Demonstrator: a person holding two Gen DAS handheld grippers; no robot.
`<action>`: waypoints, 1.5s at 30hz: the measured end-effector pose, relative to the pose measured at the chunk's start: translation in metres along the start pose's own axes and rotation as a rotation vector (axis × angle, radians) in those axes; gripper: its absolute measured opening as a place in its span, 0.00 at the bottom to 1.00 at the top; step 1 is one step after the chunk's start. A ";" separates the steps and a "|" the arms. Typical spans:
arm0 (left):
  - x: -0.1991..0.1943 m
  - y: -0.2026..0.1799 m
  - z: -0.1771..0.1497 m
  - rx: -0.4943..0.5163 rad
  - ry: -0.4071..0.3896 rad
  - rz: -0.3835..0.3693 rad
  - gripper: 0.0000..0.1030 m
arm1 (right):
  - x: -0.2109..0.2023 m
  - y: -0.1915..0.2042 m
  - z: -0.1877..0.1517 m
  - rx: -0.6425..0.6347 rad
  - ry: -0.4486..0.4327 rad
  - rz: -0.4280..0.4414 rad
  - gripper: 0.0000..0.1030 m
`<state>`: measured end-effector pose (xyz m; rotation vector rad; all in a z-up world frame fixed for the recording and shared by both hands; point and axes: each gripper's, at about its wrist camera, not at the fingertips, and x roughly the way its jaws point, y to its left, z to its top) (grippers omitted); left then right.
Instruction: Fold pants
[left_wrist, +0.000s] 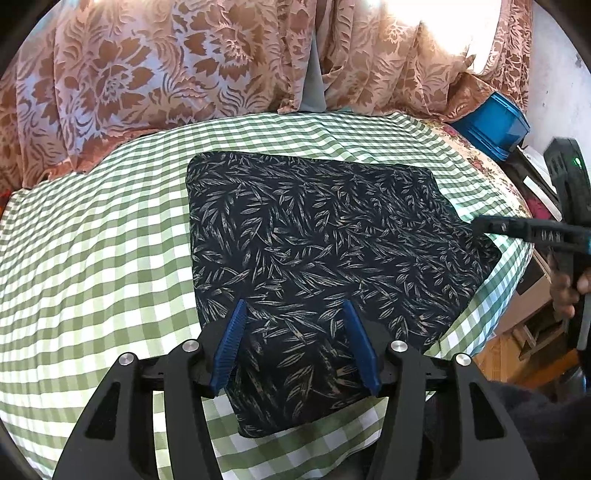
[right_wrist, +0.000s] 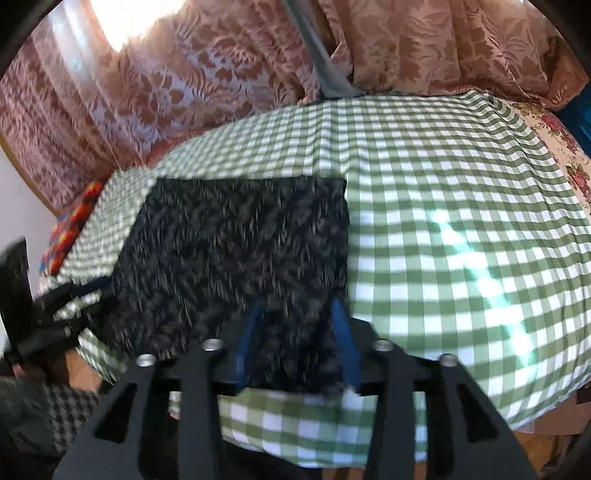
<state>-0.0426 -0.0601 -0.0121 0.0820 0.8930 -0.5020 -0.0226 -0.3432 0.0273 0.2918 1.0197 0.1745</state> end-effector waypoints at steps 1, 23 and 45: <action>-0.003 0.003 0.001 -0.005 -0.011 -0.004 0.52 | 0.002 -0.001 0.003 0.017 -0.003 0.011 0.57; 0.052 0.086 0.019 -0.380 0.037 -0.389 0.26 | 0.071 -0.038 0.017 0.103 0.090 0.271 0.55; 0.052 0.155 0.164 -0.141 -0.194 -0.163 0.24 | 0.111 0.042 0.164 -0.082 -0.099 0.147 0.10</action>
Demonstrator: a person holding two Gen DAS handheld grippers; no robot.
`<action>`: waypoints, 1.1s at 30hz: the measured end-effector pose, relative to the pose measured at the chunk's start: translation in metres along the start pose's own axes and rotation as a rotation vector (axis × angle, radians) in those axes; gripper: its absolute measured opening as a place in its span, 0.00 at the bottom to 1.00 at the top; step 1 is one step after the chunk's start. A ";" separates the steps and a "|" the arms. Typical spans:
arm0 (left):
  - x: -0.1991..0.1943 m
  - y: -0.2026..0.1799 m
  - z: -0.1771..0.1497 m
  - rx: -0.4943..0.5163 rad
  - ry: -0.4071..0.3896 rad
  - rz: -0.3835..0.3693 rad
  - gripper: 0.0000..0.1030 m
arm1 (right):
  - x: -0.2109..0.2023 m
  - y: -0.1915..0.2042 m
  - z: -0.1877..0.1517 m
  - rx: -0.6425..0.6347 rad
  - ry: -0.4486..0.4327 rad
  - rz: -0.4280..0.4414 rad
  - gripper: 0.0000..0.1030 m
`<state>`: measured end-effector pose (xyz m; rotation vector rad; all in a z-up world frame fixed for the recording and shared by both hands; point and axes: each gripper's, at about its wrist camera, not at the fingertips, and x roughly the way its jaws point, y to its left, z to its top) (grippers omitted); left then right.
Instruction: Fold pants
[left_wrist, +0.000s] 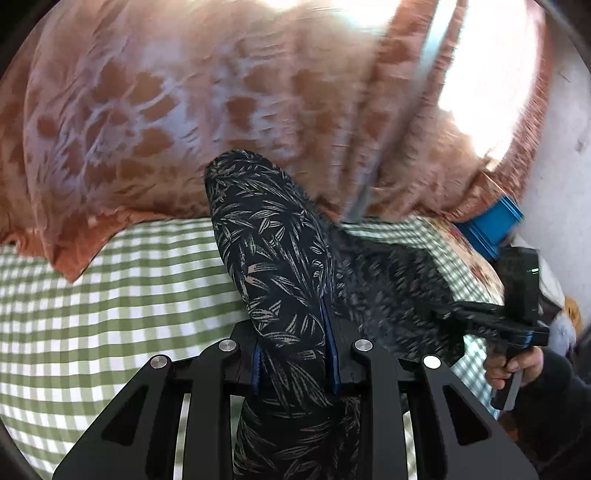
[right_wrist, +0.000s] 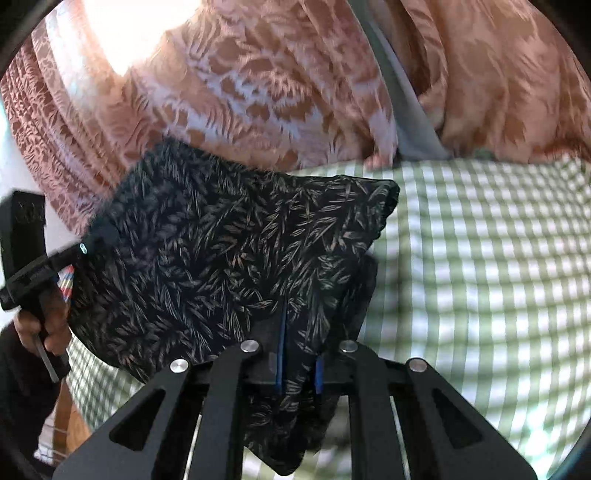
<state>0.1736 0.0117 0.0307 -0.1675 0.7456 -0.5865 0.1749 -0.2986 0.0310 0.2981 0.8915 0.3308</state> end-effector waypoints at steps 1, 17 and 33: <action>0.009 0.014 -0.002 -0.032 0.005 0.014 0.24 | 0.006 0.001 0.011 -0.008 -0.004 0.004 0.10; 0.026 0.105 -0.070 -0.230 0.138 -0.028 0.26 | 0.046 0.006 -0.012 0.174 0.143 0.057 0.43; 0.011 0.086 -0.030 -0.185 -0.028 0.019 0.24 | 0.058 0.000 0.026 0.121 0.117 0.165 0.18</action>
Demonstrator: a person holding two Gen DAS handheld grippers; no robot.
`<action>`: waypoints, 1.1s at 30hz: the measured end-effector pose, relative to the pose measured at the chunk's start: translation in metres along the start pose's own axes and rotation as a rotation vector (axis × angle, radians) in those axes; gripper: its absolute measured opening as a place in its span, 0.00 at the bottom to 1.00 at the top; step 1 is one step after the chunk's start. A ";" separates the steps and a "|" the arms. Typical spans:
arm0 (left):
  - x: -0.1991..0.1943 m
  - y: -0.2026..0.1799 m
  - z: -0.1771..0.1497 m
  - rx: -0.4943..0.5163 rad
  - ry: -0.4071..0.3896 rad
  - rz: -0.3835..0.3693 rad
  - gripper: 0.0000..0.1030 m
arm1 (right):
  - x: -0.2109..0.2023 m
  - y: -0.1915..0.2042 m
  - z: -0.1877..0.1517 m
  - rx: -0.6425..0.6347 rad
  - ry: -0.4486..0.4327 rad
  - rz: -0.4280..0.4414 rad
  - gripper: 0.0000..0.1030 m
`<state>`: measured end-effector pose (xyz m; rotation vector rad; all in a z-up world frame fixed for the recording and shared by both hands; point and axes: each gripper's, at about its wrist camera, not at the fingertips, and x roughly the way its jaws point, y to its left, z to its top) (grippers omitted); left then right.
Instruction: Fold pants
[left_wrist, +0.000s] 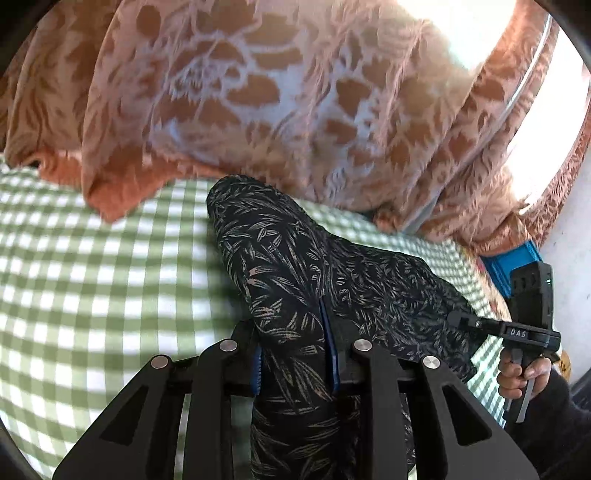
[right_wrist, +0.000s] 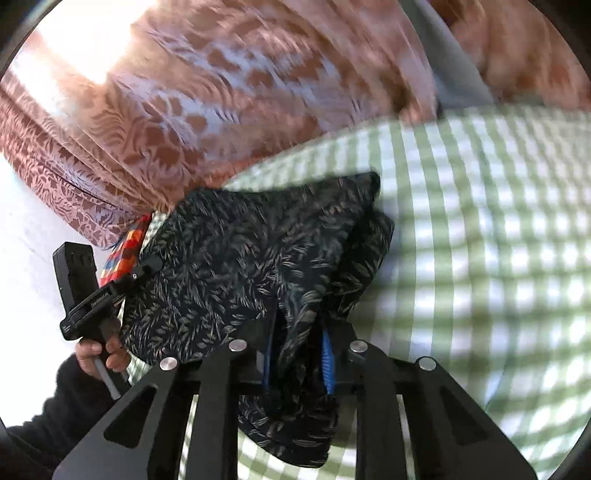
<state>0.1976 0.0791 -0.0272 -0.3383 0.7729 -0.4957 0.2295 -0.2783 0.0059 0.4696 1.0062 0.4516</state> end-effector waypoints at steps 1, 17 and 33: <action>0.001 0.001 0.002 -0.006 -0.005 -0.003 0.24 | -0.004 0.004 0.011 -0.020 -0.031 -0.013 0.18; -0.006 -0.010 -0.033 0.031 0.076 0.389 0.70 | 0.013 0.004 -0.003 -0.086 -0.043 -0.198 0.50; -0.057 -0.080 -0.086 0.052 -0.030 0.487 0.83 | -0.017 0.087 -0.062 -0.211 -0.118 -0.227 0.80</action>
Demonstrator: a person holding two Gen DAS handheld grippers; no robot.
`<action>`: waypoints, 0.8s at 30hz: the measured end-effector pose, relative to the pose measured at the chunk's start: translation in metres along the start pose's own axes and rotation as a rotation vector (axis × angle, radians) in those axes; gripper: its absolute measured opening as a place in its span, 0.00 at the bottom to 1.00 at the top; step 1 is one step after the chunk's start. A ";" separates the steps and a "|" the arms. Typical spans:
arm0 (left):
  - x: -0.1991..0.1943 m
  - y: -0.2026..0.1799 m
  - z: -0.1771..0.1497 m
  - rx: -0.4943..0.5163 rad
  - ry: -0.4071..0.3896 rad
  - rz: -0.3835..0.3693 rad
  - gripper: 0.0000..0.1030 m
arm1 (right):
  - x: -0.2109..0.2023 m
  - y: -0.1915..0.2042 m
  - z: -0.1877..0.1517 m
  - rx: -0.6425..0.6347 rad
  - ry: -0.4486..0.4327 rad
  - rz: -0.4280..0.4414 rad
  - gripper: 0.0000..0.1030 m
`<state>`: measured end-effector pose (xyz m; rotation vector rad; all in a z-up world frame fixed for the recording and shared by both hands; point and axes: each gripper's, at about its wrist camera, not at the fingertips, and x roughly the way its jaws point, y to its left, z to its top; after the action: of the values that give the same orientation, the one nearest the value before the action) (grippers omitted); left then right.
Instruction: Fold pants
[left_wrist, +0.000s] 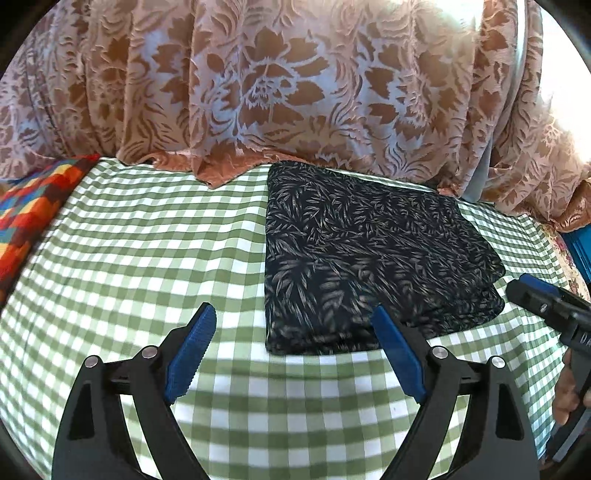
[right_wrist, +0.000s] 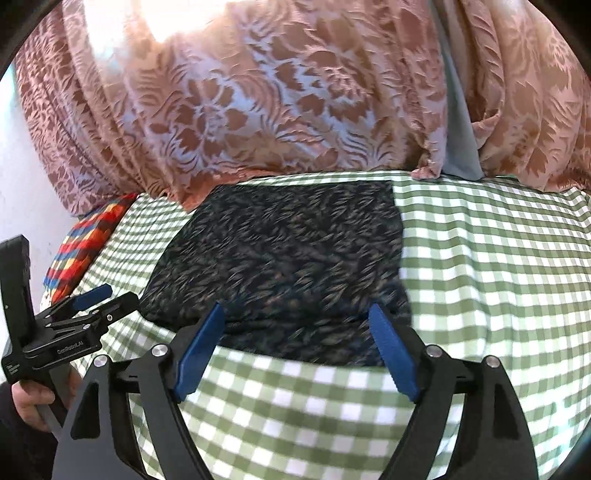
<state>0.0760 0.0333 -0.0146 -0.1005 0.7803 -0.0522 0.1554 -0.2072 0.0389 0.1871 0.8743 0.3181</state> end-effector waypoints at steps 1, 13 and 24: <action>-0.004 -0.002 -0.003 0.002 -0.005 0.007 0.84 | 0.000 0.005 -0.003 -0.008 -0.001 -0.003 0.82; -0.033 -0.021 -0.045 -0.008 -0.008 0.031 0.90 | -0.018 0.044 -0.043 -0.057 -0.022 -0.072 0.89; -0.048 -0.027 -0.064 0.017 -0.047 0.131 0.96 | -0.023 0.049 -0.057 -0.067 -0.030 -0.187 0.94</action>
<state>-0.0036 0.0056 -0.0231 -0.0341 0.7375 0.0673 0.0877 -0.1675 0.0332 0.0472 0.8439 0.1690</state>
